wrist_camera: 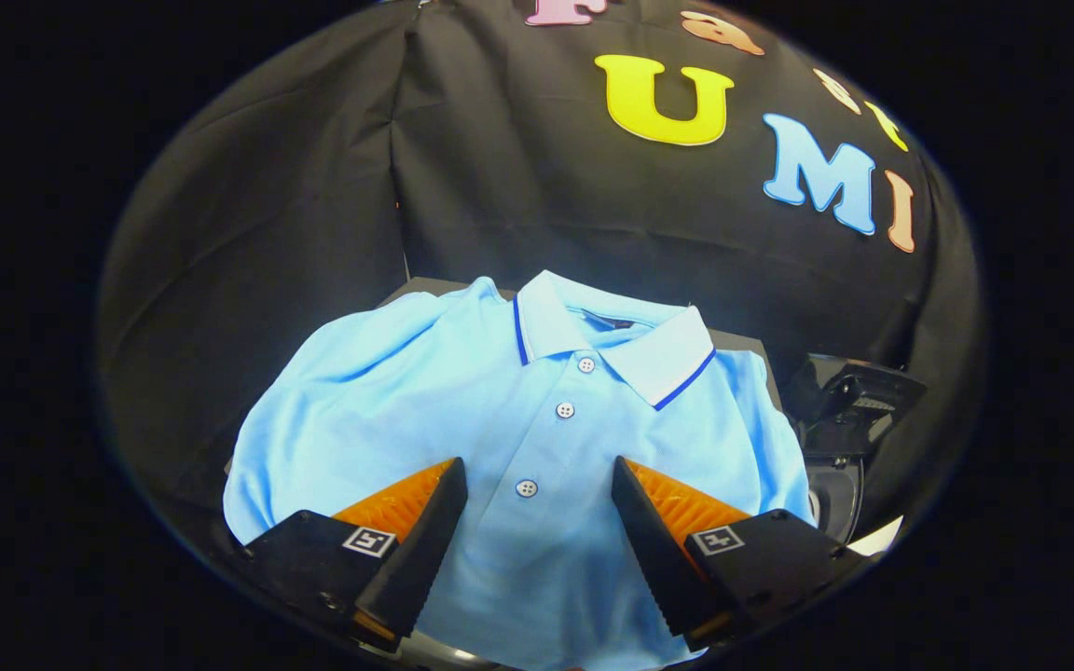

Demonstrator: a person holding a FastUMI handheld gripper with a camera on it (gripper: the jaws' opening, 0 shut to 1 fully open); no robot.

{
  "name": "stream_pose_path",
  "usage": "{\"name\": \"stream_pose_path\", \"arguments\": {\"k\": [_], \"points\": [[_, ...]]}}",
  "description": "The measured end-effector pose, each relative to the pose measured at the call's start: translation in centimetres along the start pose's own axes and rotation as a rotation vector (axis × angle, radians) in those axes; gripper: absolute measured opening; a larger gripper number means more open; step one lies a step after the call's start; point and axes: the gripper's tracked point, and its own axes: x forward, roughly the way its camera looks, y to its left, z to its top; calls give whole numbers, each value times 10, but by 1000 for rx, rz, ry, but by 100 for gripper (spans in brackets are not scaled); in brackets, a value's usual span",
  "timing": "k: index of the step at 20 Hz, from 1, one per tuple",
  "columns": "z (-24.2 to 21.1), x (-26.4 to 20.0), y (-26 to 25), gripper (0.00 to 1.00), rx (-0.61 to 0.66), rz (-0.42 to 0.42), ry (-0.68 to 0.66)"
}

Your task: Put the clothes into the washing machine and then close the washing machine lid.

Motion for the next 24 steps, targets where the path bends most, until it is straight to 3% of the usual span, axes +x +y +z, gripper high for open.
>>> {"name": "stream_pose_path", "arguments": {"k": [2, 6, 9, 11, 13, 24], "points": [[3, 1, 5, 93, -26, 30, 16], [9, 0, -3, 13, -19, 28, 12], [9, -1, -2, 13, -41, 56, 7], [17, 3, -2, 7, 3, 76, -26], [21, -9, -3, 1, -16, 103, -35], [122, -109, -19, 1, -20, 140, -291]]}}
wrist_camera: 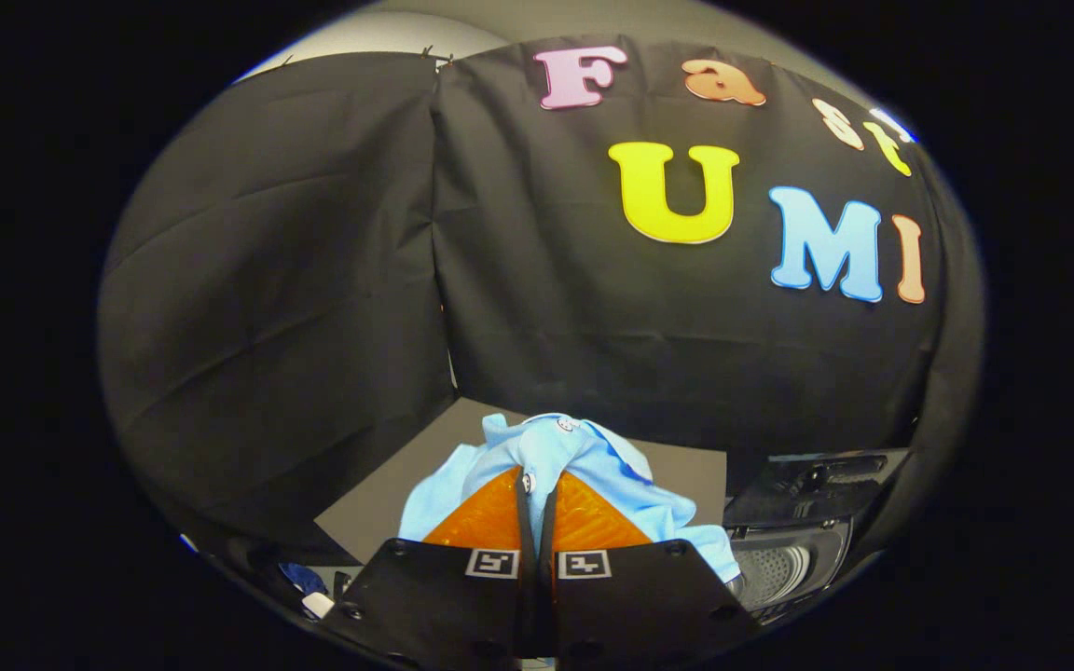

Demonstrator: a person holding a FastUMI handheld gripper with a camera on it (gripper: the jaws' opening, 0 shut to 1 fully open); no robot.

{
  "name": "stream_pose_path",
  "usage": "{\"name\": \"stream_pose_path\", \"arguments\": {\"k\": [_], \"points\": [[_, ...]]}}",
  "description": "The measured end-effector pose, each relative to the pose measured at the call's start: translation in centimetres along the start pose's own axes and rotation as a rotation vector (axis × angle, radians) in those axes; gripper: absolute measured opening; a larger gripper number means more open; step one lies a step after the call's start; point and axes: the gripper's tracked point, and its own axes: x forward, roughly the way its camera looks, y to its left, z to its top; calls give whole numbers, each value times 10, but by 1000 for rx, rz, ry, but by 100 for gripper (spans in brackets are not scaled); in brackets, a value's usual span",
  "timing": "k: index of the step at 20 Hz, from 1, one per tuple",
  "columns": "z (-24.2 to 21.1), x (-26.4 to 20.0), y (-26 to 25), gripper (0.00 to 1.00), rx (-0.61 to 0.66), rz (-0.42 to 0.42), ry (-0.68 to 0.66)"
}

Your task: Put the clothes into the washing machine and then close the washing machine lid.

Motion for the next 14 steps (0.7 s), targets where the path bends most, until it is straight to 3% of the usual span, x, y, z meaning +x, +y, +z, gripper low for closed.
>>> {"name": "stream_pose_path", "arguments": {"k": [7, 14], "points": [[51, -34, -13, 1, -33, 19, -99], [57, -59, -95, 1, -9, -68, -124]]}}
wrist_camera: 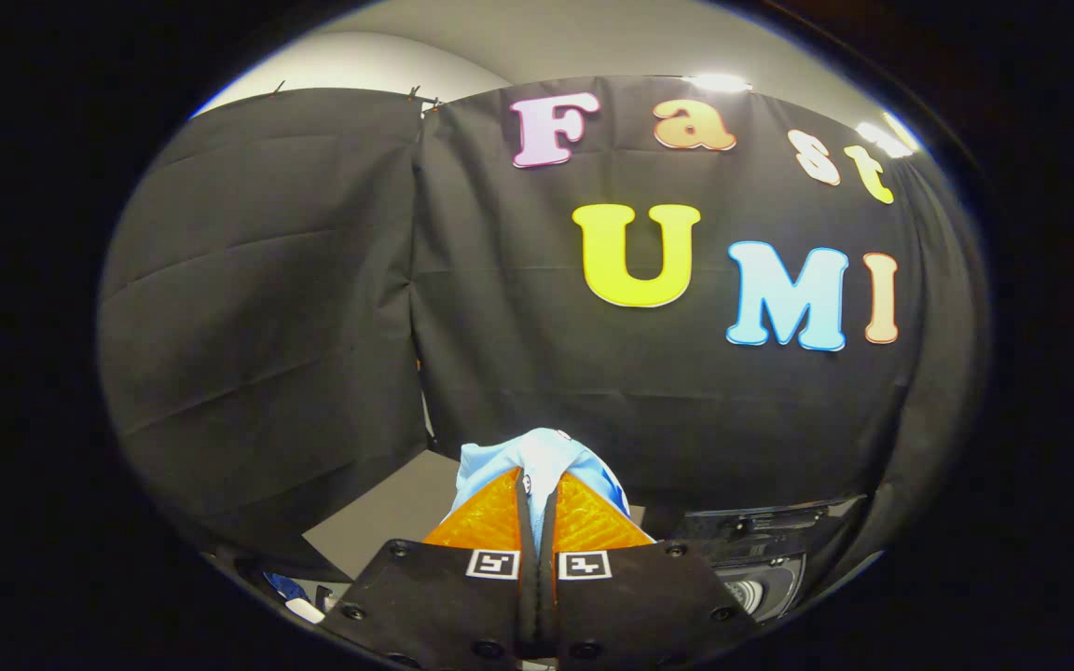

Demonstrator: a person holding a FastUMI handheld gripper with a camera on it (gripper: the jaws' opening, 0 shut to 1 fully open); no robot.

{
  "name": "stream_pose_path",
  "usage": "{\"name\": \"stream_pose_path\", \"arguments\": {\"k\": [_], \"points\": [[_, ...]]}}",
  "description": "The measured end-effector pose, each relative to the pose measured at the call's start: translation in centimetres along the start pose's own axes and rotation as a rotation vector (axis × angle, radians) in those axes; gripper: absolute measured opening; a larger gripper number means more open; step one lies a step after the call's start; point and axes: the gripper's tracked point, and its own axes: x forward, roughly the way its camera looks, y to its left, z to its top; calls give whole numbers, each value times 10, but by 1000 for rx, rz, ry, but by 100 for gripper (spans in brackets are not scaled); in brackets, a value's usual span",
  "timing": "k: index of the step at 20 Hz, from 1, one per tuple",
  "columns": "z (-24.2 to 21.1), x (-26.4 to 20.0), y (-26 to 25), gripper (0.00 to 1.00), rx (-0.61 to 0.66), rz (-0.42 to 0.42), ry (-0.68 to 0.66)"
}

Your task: Put the clothes into the washing machine and then close the washing machine lid.

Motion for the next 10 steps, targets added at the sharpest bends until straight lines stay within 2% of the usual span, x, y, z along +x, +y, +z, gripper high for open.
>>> {"name": "stream_pose_path", "arguments": {"k": [10], "points": [[-18, -49, -173, 1, 76, -210, -18]]}}
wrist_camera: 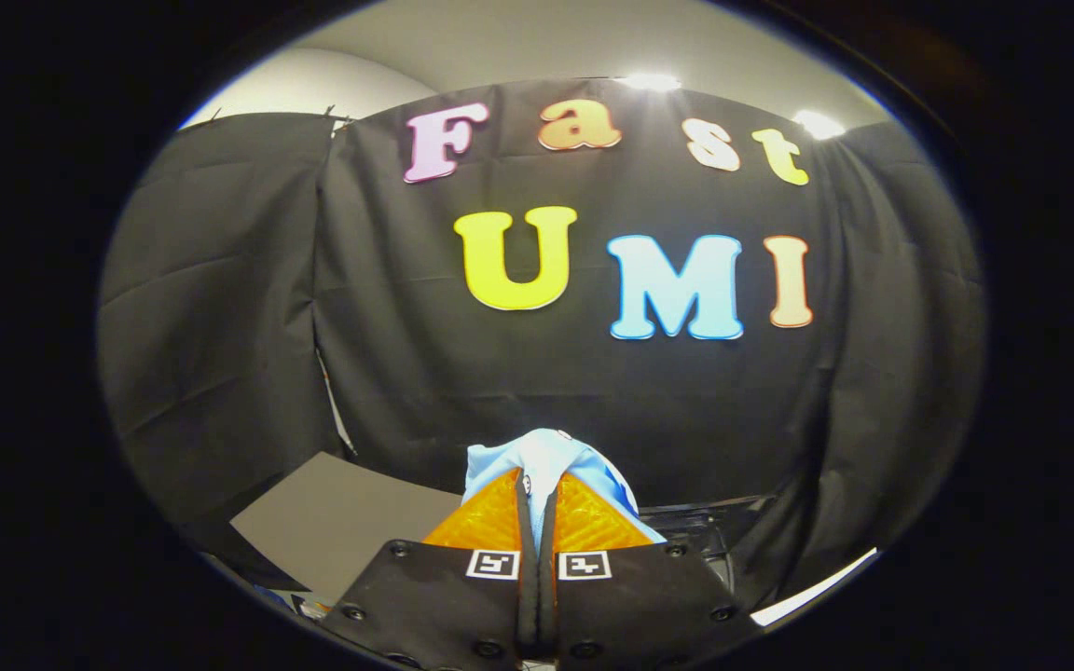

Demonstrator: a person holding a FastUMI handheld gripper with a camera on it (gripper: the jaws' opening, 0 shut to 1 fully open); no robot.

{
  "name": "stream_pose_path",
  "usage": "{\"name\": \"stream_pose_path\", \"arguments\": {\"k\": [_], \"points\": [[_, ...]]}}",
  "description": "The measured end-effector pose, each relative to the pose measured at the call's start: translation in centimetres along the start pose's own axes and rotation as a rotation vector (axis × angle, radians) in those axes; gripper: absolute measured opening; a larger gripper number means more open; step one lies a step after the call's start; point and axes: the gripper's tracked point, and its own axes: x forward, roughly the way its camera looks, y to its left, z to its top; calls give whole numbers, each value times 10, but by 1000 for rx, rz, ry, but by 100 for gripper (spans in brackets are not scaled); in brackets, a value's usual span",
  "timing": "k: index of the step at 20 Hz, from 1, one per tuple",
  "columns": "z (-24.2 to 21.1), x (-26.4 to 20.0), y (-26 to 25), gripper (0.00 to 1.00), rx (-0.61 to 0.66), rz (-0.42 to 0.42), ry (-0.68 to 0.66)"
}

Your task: Put the clothes into the washing machine and then close the washing machine lid.

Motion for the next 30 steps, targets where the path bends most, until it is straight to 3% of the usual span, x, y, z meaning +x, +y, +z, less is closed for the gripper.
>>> {"name": "stream_pose_path", "arguments": {"k": [10, 30], "points": [[-49, -6, -101, 1, 47, -103, 53], [-244, 80, -136, 1, 25, -55, 292]]}}
